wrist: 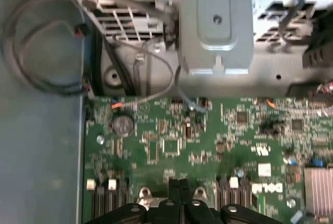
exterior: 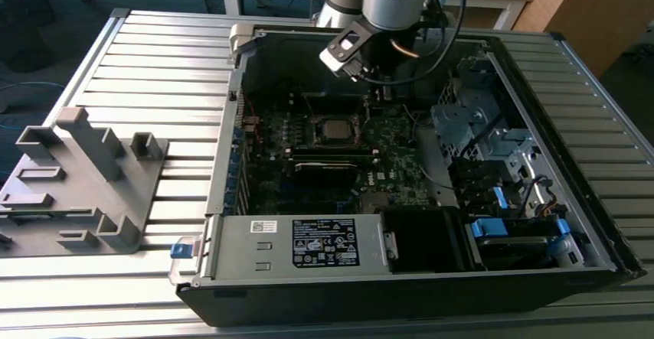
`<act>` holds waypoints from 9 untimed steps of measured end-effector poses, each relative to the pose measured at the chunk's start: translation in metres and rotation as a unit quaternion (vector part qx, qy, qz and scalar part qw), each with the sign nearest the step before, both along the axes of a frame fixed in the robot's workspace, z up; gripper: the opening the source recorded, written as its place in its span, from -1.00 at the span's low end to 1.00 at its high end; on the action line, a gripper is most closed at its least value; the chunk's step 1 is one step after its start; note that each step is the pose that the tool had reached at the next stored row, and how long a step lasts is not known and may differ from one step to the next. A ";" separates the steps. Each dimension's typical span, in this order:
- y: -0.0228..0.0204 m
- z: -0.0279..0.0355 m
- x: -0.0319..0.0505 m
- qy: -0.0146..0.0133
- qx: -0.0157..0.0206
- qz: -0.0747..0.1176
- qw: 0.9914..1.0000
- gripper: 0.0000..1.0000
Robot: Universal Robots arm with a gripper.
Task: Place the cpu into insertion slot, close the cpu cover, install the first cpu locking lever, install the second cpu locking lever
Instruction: 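Close the cpu cover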
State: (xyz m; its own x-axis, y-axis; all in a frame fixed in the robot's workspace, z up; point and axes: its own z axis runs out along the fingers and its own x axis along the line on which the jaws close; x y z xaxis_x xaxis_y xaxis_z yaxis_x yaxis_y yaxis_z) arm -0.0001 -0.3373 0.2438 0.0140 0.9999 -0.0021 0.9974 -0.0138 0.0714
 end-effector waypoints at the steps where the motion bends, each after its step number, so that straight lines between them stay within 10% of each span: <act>1: 0.0000 0.0000 -0.0045 -0.003 0.000 0.000 1.000 -0.79; 5: 0.0000 -0.0001 -0.0216 -0.013 0.000 0.000 1.000 -0.79; 9: 0.0000 -0.0001 -0.0228 -0.014 0.000 0.000 1.000 -0.79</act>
State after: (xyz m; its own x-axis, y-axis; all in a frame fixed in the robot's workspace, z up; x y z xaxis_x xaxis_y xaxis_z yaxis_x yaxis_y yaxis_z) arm -0.0230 -0.3373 0.2437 0.0140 0.9999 -0.0018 0.9950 -0.0137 0.0990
